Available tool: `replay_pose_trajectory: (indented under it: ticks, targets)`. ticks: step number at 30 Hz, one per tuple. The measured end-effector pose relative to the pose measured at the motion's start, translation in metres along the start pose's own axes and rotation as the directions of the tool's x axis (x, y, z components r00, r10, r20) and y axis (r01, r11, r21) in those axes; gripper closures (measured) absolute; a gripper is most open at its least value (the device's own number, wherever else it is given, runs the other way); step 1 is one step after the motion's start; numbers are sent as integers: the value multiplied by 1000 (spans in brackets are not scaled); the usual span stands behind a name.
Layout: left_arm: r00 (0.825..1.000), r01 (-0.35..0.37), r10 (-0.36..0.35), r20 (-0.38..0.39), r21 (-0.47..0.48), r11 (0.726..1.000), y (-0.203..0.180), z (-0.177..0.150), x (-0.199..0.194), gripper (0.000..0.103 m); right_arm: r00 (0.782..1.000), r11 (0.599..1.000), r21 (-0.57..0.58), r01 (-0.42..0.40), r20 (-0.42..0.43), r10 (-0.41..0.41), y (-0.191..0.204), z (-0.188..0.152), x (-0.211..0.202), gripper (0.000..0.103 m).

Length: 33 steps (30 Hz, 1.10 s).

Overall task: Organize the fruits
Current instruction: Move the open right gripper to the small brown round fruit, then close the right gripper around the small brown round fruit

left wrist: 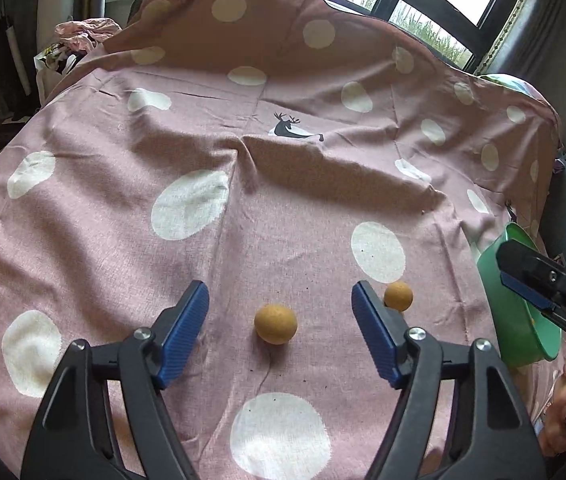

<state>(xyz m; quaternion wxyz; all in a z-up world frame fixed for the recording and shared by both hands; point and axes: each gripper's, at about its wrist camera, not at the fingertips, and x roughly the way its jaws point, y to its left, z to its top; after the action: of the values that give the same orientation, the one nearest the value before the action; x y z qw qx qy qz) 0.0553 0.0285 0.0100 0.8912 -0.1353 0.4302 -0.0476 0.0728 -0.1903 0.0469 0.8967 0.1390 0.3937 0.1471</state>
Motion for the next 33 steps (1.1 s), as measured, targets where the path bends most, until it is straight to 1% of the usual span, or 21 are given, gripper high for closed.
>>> replay_pose_trajectory:
  ticks: [2, 4, 5, 7, 8, 9, 11, 14, 17, 19, 21, 22, 24, 29, 31, 33]
  targets:
    - [1000, -9, 9, -12, 10, 1000, -2, -1, 4, 33, 999, 1000, 16, -11, -39, 11, 1, 5, 16, 28]
    - [1000, -20, 20, -20, 21, 1000, -4, -2, 7, 33, 997, 1000, 12, 4, -77, -3, 1, 5, 34, 30]
    - [1000, -19, 20, -24, 26, 999, -4, -3, 9, 34, 996, 1000, 1, 12, -84, -12, 1, 3, 40, 34]
    - [999, -11, 12, -34, 31, 999, -4, -4, 12, 35, 997, 1000, 0, 25, -77, -25, -3, -4, 48, 35]
    - [999, -9, 10, -41, 29, 1000, -4, -4, 14, 35, 996, 1000, 2, 29, -81, -28, -5, -6, 52, 38]
    - [999, -8, 9, -48, 24, 1000, -3, -4, 17, 37, 994, 999, 4, 38, -103, -38, -6, -7, 58, 49]
    - [998, -12, 13, -64, 22, 1000, -3, -5, 20, 41, 989, 999, -3, 43, -141, -44, -7, -7, 68, 57]
    - [997, -18, 21, -75, 41, 999, -5, -6, 23, 41, 988, 999, -25, 47, -146, -50, -6, -10, 74, 58]
    - [996, -25, 29, -85, 48, 999, -5, -8, 26, 45, 985, 1000, -17, 16, -171, -19, -5, -12, 80, 65]
    - [995, -28, 32, -97, 46, 999, -5, -10, 29, 47, 983, 1000, -13, 9, -181, -12, -5, -14, 82, 66]
    - [994, -34, 39, -106, 46, 998, -4, -11, 32, 52, 984, 999, -28, 25, -175, -30, -4, -15, 81, 66]
    - [993, -36, 41, -109, 47, 998, -4, -11, 33, 53, 984, 999, -29, 26, -177, -30, -4, -15, 82, 66]
    - [993, -40, 45, -108, 50, 998, -5, -11, 34, 53, 983, 1000, -19, 20, -181, -23, -6, -15, 83, 66]
    - [992, -65, 72, -99, 73, 995, -8, -13, 36, 55, 981, 999, -23, 43, -189, -47, -7, -17, 87, 66]
    - [991, -81, 89, -97, 83, 993, -9, -13, 37, 62, 980, 999, -19, 40, -194, -43, -8, -17, 89, 66]
    - [990, -90, 99, -96, 91, 992, -9, -14, 39, 65, 979, 999, -25, 47, -198, -51, -7, -18, 90, 66]
